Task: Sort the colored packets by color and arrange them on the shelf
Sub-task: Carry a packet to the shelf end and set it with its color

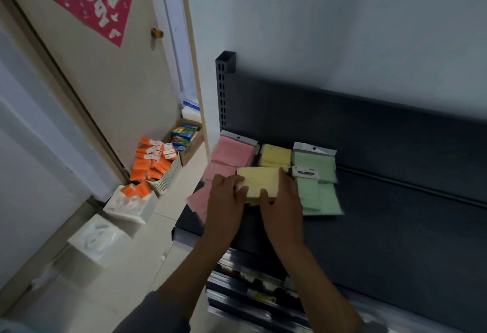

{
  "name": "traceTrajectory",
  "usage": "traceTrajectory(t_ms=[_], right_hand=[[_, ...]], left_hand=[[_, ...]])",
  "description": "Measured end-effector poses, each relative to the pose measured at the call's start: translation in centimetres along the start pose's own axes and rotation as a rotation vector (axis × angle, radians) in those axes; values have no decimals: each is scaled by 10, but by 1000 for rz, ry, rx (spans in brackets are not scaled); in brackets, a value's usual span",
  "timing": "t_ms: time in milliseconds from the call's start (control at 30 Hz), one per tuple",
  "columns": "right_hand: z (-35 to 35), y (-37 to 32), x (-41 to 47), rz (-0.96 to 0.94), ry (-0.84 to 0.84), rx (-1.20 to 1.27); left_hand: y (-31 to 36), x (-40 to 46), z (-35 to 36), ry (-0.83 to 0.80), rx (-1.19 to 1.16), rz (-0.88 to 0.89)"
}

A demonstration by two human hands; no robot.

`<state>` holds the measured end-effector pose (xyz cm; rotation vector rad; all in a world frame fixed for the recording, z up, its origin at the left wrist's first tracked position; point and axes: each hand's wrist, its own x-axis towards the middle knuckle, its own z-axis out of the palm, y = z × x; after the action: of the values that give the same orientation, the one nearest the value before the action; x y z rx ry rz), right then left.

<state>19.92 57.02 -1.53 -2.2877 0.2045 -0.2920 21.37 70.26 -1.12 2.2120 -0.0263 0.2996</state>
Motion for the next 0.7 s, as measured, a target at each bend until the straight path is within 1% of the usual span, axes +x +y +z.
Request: traceTrajectory(t_ms=[133,233,300,400,533,700], right_hand=[[-9,-5,-7,6,-18,-160],[-15,-9,-6,45,57,-175],[-18,-8,-4,66,95,-150],[-25,-4,-7,54,128,-138],[-44,13,-22,54,229,-90],[-76,41,-39,190,336,-68]], left_hand=[[-11,4,4,-76,122,-8],[-13,4,5,-76,173,-2],[-10,3,6,-46,136,17],[7,1,13,-8,35,118],[43,-4,33,-99,-79,308],[72,-17,62,-224,-113,397]])
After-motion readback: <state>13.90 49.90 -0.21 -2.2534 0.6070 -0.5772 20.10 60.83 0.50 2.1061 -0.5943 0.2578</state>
